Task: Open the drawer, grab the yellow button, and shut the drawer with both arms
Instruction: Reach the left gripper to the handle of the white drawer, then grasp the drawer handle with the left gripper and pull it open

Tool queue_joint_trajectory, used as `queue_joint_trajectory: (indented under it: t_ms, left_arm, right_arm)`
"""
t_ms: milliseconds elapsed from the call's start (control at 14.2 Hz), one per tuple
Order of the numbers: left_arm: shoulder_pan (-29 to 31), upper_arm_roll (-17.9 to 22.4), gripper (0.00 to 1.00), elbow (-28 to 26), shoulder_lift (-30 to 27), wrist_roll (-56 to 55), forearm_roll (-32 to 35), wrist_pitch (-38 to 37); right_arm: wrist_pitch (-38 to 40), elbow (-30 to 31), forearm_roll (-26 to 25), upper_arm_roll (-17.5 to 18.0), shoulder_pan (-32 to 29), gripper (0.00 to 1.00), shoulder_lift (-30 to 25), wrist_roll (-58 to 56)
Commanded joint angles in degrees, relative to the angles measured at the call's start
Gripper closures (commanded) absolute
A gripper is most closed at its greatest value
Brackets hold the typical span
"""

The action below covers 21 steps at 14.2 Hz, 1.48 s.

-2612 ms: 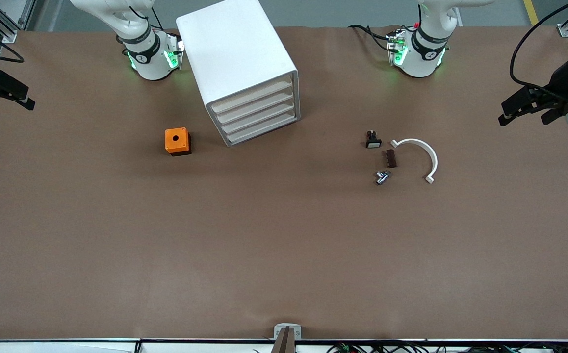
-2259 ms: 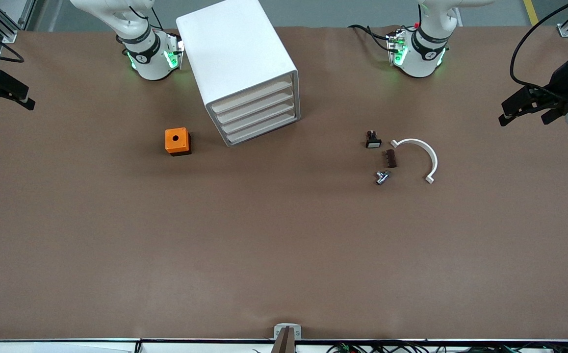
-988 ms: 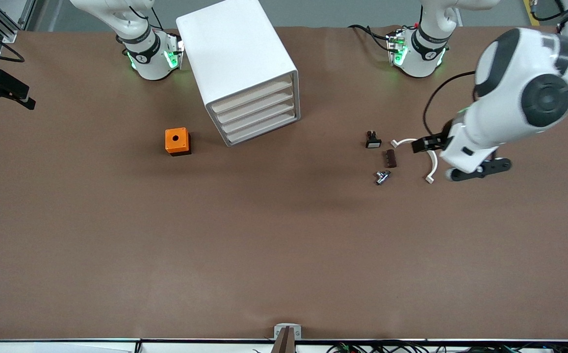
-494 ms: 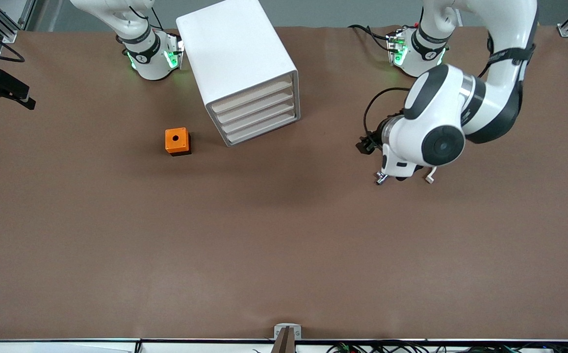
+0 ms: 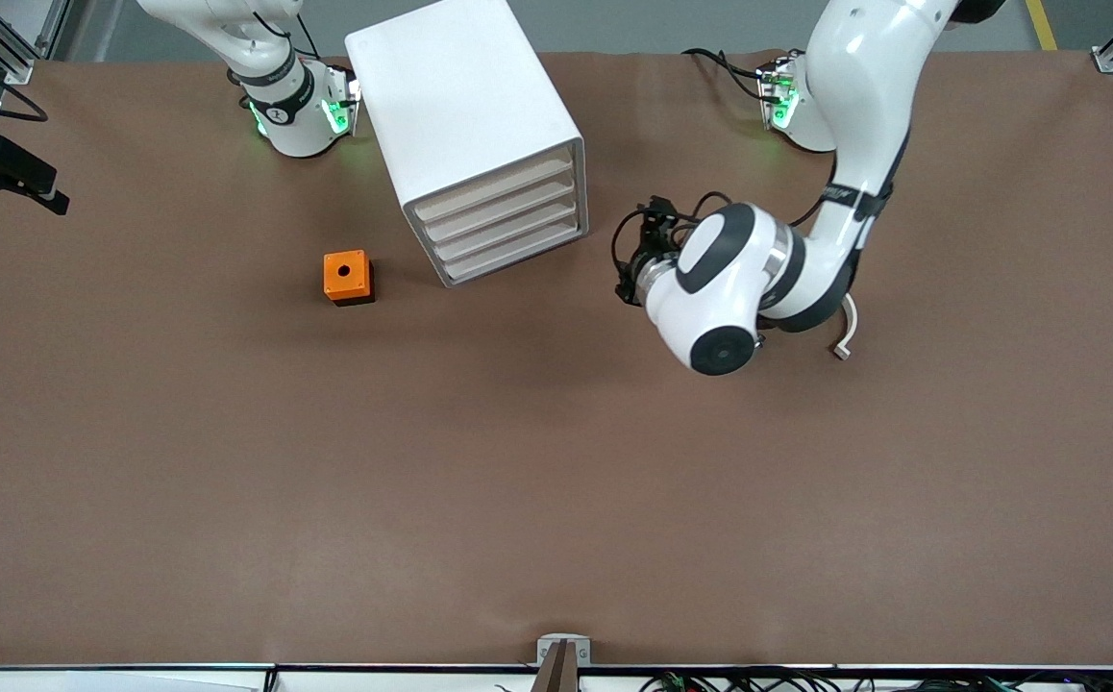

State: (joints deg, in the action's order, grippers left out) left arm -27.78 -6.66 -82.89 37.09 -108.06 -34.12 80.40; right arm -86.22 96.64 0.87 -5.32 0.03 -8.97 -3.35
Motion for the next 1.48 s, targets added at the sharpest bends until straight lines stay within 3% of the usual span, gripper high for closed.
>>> queue_joint_trajectory:
  t_ms: [0, 141, 282, 424, 706, 1412]
  left_arm:
    - [0.4, -0.9, 0.01, 4.9, 6.2, -9.6, -5.9, -2.8]
    - [0.1, -1.0, 0.08, 4.8, 8.0, -14.1, -12.6, -4.4]
    - [0.1, -0.9, 0.27, 4.6, 9.0, -18.6, -18.4, -6.5]
    - [0.1, -1.9, 0.34, 4.5, 9.0, -19.3, -20.5, -7.1]
    - [0.0, -2.7, 0.37, 4.4, 9.3, -21.7, -24.7, -7.1]
    - [-6.3, -2.6, 0.45, 2.7, 11.4, -22.5, -24.9, -7.0]
  right_arm:
    - [0.3, -0.4, -0.1, 0.1, -0.6, 0.00, -0.4, 0.0]
    - [0.3, -1.4, -0.4, 0.1, -0.7, 0.00, 1.8, -0.6]
    - [-0.2, -1.5, -0.5, 0.1, -1.4, 0.00, 3.5, -0.7]
    - [-1.0, -1.7, 0.2, 0.1, -2.2, 0.00, 8.6, -0.6]
    - [-1.0, -5.0, -0.5, 0.1, -2.4, 0.00, 13.0, -4.1]
    - [-1.1, -6.2, -0.5, 0.1, -3.3, 0.00, 17.1, -3.3]
